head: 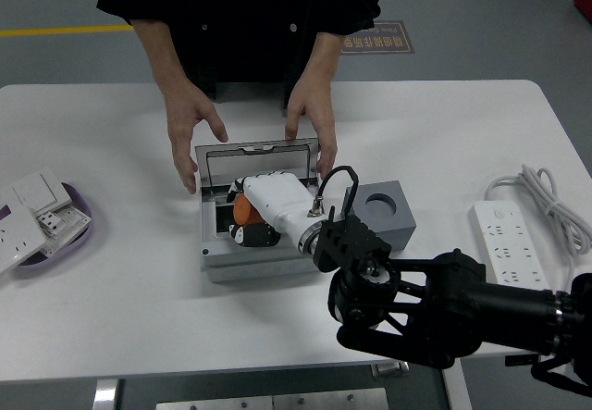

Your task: Pick up the cylinder from the cube,place it in the box,flap close box

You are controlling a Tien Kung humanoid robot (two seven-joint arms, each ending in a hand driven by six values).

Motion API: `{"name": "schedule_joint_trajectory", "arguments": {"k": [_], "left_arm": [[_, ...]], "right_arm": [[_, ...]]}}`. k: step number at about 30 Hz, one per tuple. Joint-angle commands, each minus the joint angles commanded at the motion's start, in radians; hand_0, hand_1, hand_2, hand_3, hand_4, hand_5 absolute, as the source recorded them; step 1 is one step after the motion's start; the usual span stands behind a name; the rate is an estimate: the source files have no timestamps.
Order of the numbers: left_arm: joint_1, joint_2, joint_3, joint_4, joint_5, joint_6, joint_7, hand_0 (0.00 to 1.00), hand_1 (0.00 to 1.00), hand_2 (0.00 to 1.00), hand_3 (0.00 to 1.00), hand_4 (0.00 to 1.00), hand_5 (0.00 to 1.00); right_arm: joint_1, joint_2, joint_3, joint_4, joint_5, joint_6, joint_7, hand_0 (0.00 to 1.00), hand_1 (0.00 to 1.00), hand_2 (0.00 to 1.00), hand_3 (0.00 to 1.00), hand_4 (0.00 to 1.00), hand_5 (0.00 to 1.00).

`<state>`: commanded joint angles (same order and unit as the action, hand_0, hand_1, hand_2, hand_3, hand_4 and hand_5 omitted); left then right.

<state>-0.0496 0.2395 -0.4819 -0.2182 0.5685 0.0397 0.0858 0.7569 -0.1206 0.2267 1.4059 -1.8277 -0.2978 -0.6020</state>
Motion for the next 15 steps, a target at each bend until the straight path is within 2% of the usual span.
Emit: {"name": "schedule_joint_trajectory", "arguments": {"k": [2, 3, 7, 8, 9, 15], "left_arm": [[-0.001, 0.0, -0.002, -0.001, 0.004, 0.0, 0.0, 0.595, 0.622, 0.609, 0.627, 0.689, 0.21], [-0.001, 0.0, -0.003, -0.001, 0.005, 0.0, 0.0, 0.596, 0.621, 0.609, 0.628, 0.687, 0.21], [-0.001, -0.001, -0.007, -0.002, 0.009, 0.0, 0.0, 0.596, 0.621, 0.609, 0.628, 0.687, 0.21], [-0.001, -0.001, -0.009, -0.002, 0.011, 0.0, 0.001, 0.596, 0.621, 0.609, 0.628, 0.687, 0.21], [-0.001, -0.002, -0.01, -0.002, 0.011, 0.0, 0.001, 0.596, 0.621, 0.608, 0.624, 0.67, 0.215], [-0.002, -0.004, -0.009, -0.001, 0.009, 0.0, 0.002, 0.596, 0.621, 0.607, 0.623, 0.662, 0.221]], "right_arm": [[-0.001, -0.001, 0.002, 0.0, 0.003, -0.003, 0.006, 0.806, 0.67, 0.694, 0.704, 0.73, 0.422], [-0.002, -0.001, 0.003, 0.0, 0.006, -0.005, 0.01, 0.813, 0.671, 0.694, 0.727, 0.788, 0.428], [-0.012, -0.007, 0.016, 0.009, 0.038, -0.026, 0.032, 0.813, 0.671, 0.694, 0.727, 0.788, 0.428], [-0.019, -0.013, 0.026, 0.019, 0.058, -0.038, 0.043, 0.813, 0.671, 0.694, 0.727, 0.788, 0.428], [-0.024, -0.018, 0.034, 0.03, 0.075, -0.048, 0.052, 0.813, 0.667, 0.692, 0.736, 0.891, 0.421], [-0.038, -0.078, 0.114, 0.145, 0.204, -0.119, 0.125, 0.809, 0.665, 0.684, 0.737, 0.903, 0.426]]}}
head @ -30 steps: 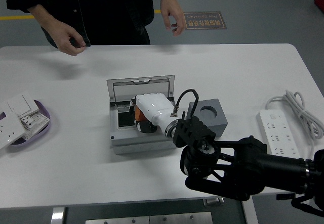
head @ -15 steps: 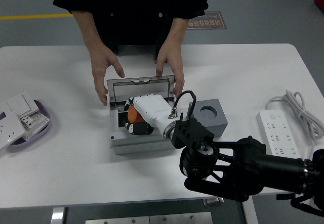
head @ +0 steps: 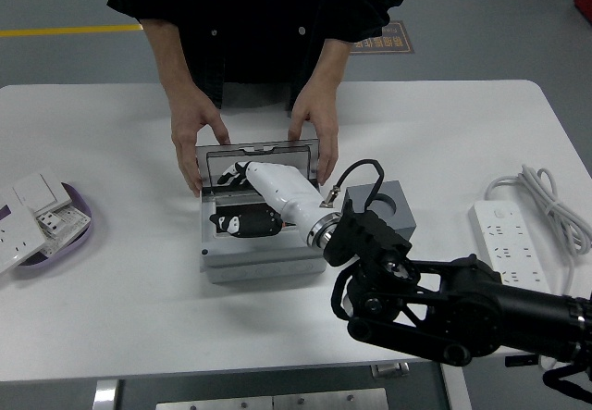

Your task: Pick up the cylinder from the cube,place it in the box,flap close box

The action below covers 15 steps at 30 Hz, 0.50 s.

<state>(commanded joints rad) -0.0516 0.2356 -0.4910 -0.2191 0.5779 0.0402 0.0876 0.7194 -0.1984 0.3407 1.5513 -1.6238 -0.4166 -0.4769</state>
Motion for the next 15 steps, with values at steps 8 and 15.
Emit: {"name": "schedule_joint_trajectory", "arguments": {"k": [8, 15], "left_arm": [[-0.005, 0.008, 0.013, 0.002, -0.009, 0.0, -0.001, 0.596, 0.621, 0.606, 0.623, 0.669, 0.218], [-0.008, 0.009, 0.019, 0.001, -0.01, 0.0, 0.0, 0.596, 0.621, 0.607, 0.624, 0.676, 0.212]], "right_arm": [[0.083, -0.05, 0.055, -0.009, 0.141, -0.048, 0.052, 0.787, 0.652, 0.669, 0.722, 0.819, 0.391], [0.14, -0.038, 0.01, -0.149, 0.247, -0.07, 0.102, 0.774, 0.641, 0.659, 0.712, 0.87, 0.436]]}}
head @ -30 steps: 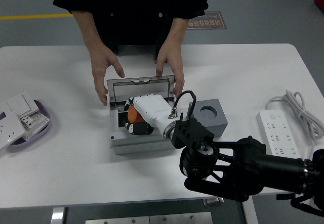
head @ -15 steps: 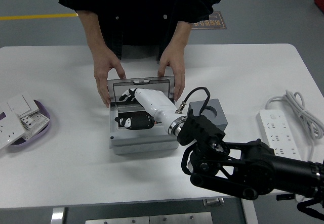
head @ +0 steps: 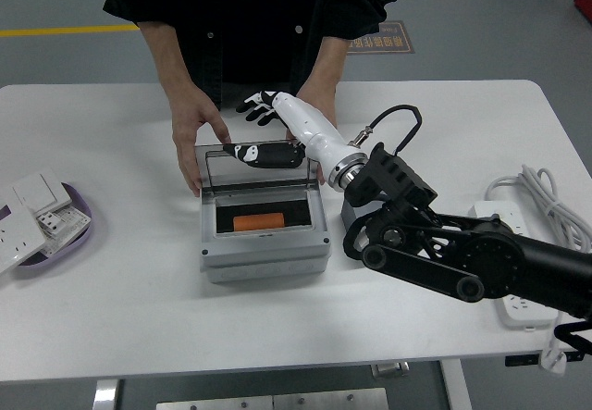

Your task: Pick up the cylinder from the cube,place it in the box,flap close box

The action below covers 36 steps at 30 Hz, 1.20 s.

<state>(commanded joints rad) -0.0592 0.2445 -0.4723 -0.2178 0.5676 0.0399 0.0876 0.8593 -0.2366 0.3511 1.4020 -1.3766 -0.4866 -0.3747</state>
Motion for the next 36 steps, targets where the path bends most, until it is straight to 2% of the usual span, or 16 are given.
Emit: {"name": "schedule_joint_trajectory", "arguments": {"k": [3, 7, 15, 19, 26, 27, 29, 32, 36], "left_arm": [[0.0, -0.001, -0.003, 0.0, 0.002, 0.0, 0.0, 0.596, 0.62, 0.608, 0.621, 0.656, 0.223], [0.001, -0.003, -0.004, 0.0, 0.001, 0.001, 0.001, 0.596, 0.62, 0.608, 0.621, 0.656, 0.223], [0.003, -0.001, -0.012, 0.0, 0.007, 0.002, 0.001, 0.596, 0.62, 0.606, 0.621, 0.656, 0.223], [0.006, 0.0, -0.018, -0.001, 0.011, 0.003, 0.0, 0.596, 0.62, 0.606, 0.621, 0.656, 0.223], [0.003, -0.002, -0.029, -0.003, 0.021, 0.002, 0.0, 0.596, 0.619, 0.607, 0.621, 0.655, 0.221], [0.003, -0.002, -0.03, -0.003, 0.023, 0.002, -0.001, 0.596, 0.619, 0.606, 0.622, 0.659, 0.224], [0.004, -0.002, -0.03, -0.003, 0.022, 0.003, -0.001, 0.596, 0.619, 0.606, 0.622, 0.659, 0.224], [0.005, -0.001, -0.027, -0.002, 0.019, 0.003, -0.001, 0.596, 0.619, 0.606, 0.622, 0.659, 0.224], [0.008, -0.002, -0.021, 0.0, 0.01, 0.003, -0.002, 0.595, 0.619, 0.606, 0.622, 0.665, 0.225]], "right_arm": [[0.002, -0.003, -0.022, -0.023, 0.017, 0.001, 0.005, 0.761, 0.634, 0.651, 0.699, 0.87, 0.429], [-0.009, -0.015, -0.045, 0.002, 0.003, 0.007, -0.001, 0.761, 0.634, 0.651, 0.699, 0.87, 0.429], [-0.051, -0.079, -0.055, 0.155, -0.102, 0.028, -0.06, 0.76, 0.634, 0.649, 0.702, 0.863, 0.429], [-0.067, -0.094, -0.091, 0.211, -0.149, 0.026, -0.111, 0.76, 0.634, 0.649, 0.702, 0.863, 0.429], [-0.1, -0.091, -0.108, 0.234, -0.159, 0.02, -0.143, 0.739, 0.625, 0.649, 0.703, 0.862, 0.43], [-0.104, -0.091, -0.103, 0.235, -0.161, 0.02, -0.145, 0.722, 0.627, 0.647, 0.684, 0.814, 0.464], [-0.11, -0.092, -0.094, 0.234, -0.162, 0.022, -0.148, 0.722, 0.627, 0.647, 0.684, 0.814, 0.464], [-0.123, -0.093, -0.075, 0.229, -0.162, 0.023, -0.146, 0.722, 0.627, 0.647, 0.684, 0.814, 0.464], [-0.165, -0.113, 0.001, 0.235, -0.176, 0.017, -0.132, 0.714, 0.627, 0.652, 0.684, 0.791, 0.47]]}}
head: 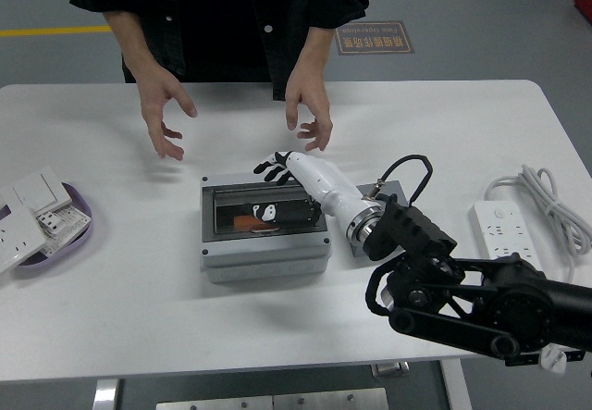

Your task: Pick up the cylinder from the cube,place it in the box,flap close box

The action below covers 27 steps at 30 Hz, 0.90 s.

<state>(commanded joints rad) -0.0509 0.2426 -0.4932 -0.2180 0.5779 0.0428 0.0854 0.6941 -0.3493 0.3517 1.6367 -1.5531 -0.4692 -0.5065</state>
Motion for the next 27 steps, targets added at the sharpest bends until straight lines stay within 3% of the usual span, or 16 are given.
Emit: {"name": "schedule_joint_trajectory", "arguments": {"k": [6, 11, 15, 21, 27], "left_arm": [[0.012, -0.003, 0.009, 0.004, -0.019, 0.001, 0.0, 0.595, 0.619, 0.606, 0.622, 0.668, 0.226], [0.02, -0.004, 0.007, 0.004, -0.023, 0.001, -0.001, 0.595, 0.619, 0.607, 0.623, 0.671, 0.228], [0.024, -0.005, 0.009, 0.004, -0.025, 0.001, -0.001, 0.595, 0.619, 0.609, 0.624, 0.672, 0.229], [0.028, -0.001, 0.015, 0.002, -0.026, 0.0, -0.001, 0.595, 0.619, 0.608, 0.624, 0.674, 0.231], [0.027, 0.008, 0.024, 0.001, -0.026, -0.001, -0.003, 0.595, 0.619, 0.607, 0.624, 0.675, 0.232]], "right_arm": [[-0.115, -0.062, 0.158, 0.051, 0.086, -0.019, 0.121, 0.719, 0.628, 0.651, 0.683, 0.775, 0.463], [-0.229, -0.091, 0.3, 0.071, 0.189, -0.071, 0.252, 0.721, 0.628, 0.651, 0.682, 0.782, 0.461], [-0.32, -0.092, 0.402, 0.05, 0.279, -0.1, 0.362, 0.717, 0.626, 0.651, 0.682, 0.785, 0.461], [-0.449, -0.079, 0.538, -0.006, 0.454, -0.106, 0.539, 0.707, 0.625, 0.637, 0.665, 0.802, 0.468], [-0.485, -0.062, 0.593, -0.046, 0.627, -0.11, 0.701, 0.706, 0.624, 0.631, 0.654, 0.769, 0.452]]}}
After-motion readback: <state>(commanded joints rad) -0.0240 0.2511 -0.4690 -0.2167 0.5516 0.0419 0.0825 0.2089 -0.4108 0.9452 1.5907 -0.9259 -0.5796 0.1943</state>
